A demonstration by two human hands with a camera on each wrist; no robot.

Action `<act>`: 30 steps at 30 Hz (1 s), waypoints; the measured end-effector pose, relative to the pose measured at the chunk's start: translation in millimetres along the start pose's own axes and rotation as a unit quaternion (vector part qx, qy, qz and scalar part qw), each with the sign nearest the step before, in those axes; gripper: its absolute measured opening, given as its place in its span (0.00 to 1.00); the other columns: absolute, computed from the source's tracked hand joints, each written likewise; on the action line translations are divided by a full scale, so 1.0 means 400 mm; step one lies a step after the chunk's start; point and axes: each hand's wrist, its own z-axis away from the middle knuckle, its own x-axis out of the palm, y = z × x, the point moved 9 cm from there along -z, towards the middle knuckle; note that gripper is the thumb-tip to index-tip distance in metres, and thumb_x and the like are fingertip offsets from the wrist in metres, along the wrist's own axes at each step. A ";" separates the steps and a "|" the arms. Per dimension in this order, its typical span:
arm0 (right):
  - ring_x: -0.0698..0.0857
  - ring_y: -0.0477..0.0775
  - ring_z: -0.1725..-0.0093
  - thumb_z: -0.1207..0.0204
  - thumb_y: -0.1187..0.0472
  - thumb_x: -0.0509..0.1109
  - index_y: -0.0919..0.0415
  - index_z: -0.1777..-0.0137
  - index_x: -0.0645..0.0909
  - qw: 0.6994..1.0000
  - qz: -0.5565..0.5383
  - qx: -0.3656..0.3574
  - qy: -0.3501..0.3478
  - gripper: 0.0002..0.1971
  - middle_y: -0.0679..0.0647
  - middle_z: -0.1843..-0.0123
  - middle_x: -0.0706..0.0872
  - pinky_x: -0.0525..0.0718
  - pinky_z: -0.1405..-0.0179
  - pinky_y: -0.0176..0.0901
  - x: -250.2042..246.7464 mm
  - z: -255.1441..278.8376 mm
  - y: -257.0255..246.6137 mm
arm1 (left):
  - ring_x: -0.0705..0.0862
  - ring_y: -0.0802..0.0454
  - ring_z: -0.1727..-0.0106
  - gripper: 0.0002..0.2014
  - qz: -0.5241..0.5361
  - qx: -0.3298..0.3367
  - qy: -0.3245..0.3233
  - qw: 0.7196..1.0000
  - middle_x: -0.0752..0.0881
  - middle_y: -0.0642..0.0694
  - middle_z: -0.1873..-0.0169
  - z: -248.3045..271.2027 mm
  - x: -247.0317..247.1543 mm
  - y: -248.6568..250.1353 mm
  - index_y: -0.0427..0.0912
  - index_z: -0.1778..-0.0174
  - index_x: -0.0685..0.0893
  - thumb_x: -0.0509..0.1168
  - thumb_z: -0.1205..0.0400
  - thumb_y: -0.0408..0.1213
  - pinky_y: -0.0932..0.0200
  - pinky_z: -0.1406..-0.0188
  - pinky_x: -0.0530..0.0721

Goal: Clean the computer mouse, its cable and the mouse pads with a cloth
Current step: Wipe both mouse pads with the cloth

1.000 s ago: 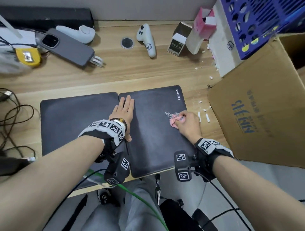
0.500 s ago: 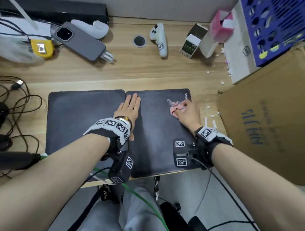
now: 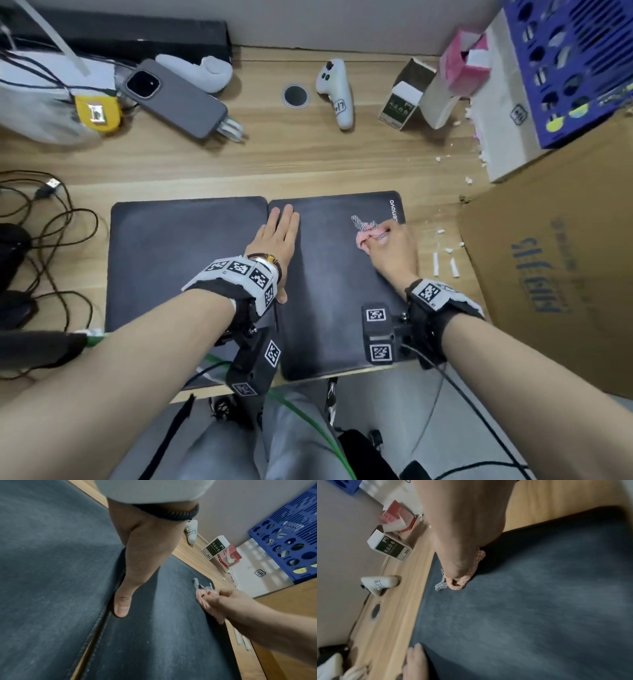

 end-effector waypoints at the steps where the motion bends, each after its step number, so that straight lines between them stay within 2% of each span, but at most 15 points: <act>1: 0.80 0.62 0.41 0.28 0.62 0.72 0.62 0.44 0.81 1.000 -0.001 -0.003 0.003 0.13 0.62 0.43 0.82 0.74 0.41 0.47 -0.008 -0.033 -0.019 | 0.29 0.40 0.18 0.77 -0.003 0.002 0.000 1.000 0.25 0.41 0.20 -0.001 0.002 0.002 0.36 0.21 0.25 0.85 0.42 0.49 0.50 0.18 0.44; 4: 0.79 0.64 0.40 0.28 0.63 0.71 0.63 0.44 0.81 1.000 0.001 -0.020 0.011 0.12 0.65 0.41 0.81 0.73 0.43 0.46 -0.007 -0.106 -0.091 | 0.28 0.42 0.18 0.78 0.006 0.005 -0.001 1.000 0.25 0.42 0.20 -0.006 0.006 -0.011 0.38 0.21 0.25 0.85 0.43 0.50 0.51 0.18 0.43; 7: 0.80 0.64 0.42 0.28 0.62 0.73 0.63 0.46 0.82 0.998 -0.005 -0.066 -0.024 0.12 0.63 0.42 0.82 0.74 0.45 0.46 0.069 -0.092 -0.203 | 0.28 0.44 0.18 0.77 0.021 0.019 0.010 1.000 0.25 0.45 0.20 -0.002 0.004 -0.018 0.39 0.20 0.26 0.85 0.42 0.51 0.51 0.19 0.40; 11: 0.77 0.64 0.38 0.25 0.62 0.69 0.62 0.42 0.80 0.990 -0.013 -0.122 -0.075 0.13 0.61 0.40 0.80 0.72 0.37 0.48 0.175 -0.036 -0.337 | 0.29 0.45 0.18 0.71 0.036 -0.003 0.030 0.999 0.25 0.44 0.20 0.007 -0.001 -0.045 0.38 0.20 0.25 0.81 0.36 0.47 0.49 0.18 0.38; 14: 0.78 0.63 0.39 0.26 0.61 0.69 0.61 0.42 0.81 0.990 0.006 -0.117 -0.078 0.13 0.61 0.41 0.80 0.75 0.38 0.49 0.159 -0.055 -0.319 | 0.28 0.45 0.18 0.76 0.031 -0.006 0.023 0.999 0.25 0.44 0.20 0.010 0.000 -0.047 0.38 0.20 0.25 0.83 0.42 0.55 0.49 0.19 0.37; 17: 0.81 0.65 0.43 0.28 0.60 0.68 0.61 0.47 0.83 0.997 -0.004 -0.078 -0.021 0.11 0.61 0.43 0.79 0.79 0.44 0.50 0.073 -0.100 -0.235 | 0.28 0.45 0.18 0.78 0.024 -0.014 0.010 1.000 0.25 0.42 0.20 0.009 0.002 -0.047 0.37 0.20 0.26 0.83 0.44 0.58 0.49 0.19 0.37; 22: 0.78 0.65 0.37 0.25 0.61 0.69 0.63 0.39 0.80 0.999 0.037 -0.011 -0.018 0.16 0.64 0.37 0.77 0.74 0.41 0.48 -0.009 -0.145 -0.130 | 0.27 0.44 0.18 0.78 0.017 -0.023 0.001 1.000 0.25 0.42 0.20 0.014 -0.004 -0.041 0.37 0.20 0.25 0.83 0.44 0.58 0.48 0.18 0.38; 25: 0.80 0.65 0.39 0.25 0.60 0.70 0.65 0.43 0.81 0.999 0.028 -0.031 -0.032 0.13 0.64 0.38 0.78 0.77 0.45 0.48 0.059 -0.112 -0.212 | 0.28 0.44 0.18 0.77 0.017 -0.024 0.000 1.000 0.25 0.42 0.20 0.014 -0.004 -0.041 0.37 0.20 0.25 0.83 0.43 0.56 0.48 0.18 0.39; 29: 0.81 0.62 0.42 0.24 0.58 0.69 0.62 0.49 0.82 0.993 -0.006 -0.085 -0.082 0.09 0.61 0.41 0.80 0.76 0.49 0.46 0.174 -0.053 -0.342 | 0.30 0.44 0.17 0.67 0.034 -0.023 0.018 0.999 0.25 0.44 0.20 0.019 -0.010 -0.045 0.38 0.20 0.25 0.79 0.32 0.39 0.48 0.16 0.41; 30: 0.81 0.62 0.44 0.25 0.56 0.69 0.60 0.54 0.81 0.992 -0.007 -0.089 -0.085 0.07 0.60 0.43 0.82 0.75 0.53 0.46 0.178 -0.054 -0.344 | 0.30 0.45 0.17 0.67 0.035 -0.023 0.020 0.999 0.26 0.44 0.20 0.018 -0.010 -0.048 0.39 0.20 0.25 0.79 0.33 0.40 0.49 0.16 0.41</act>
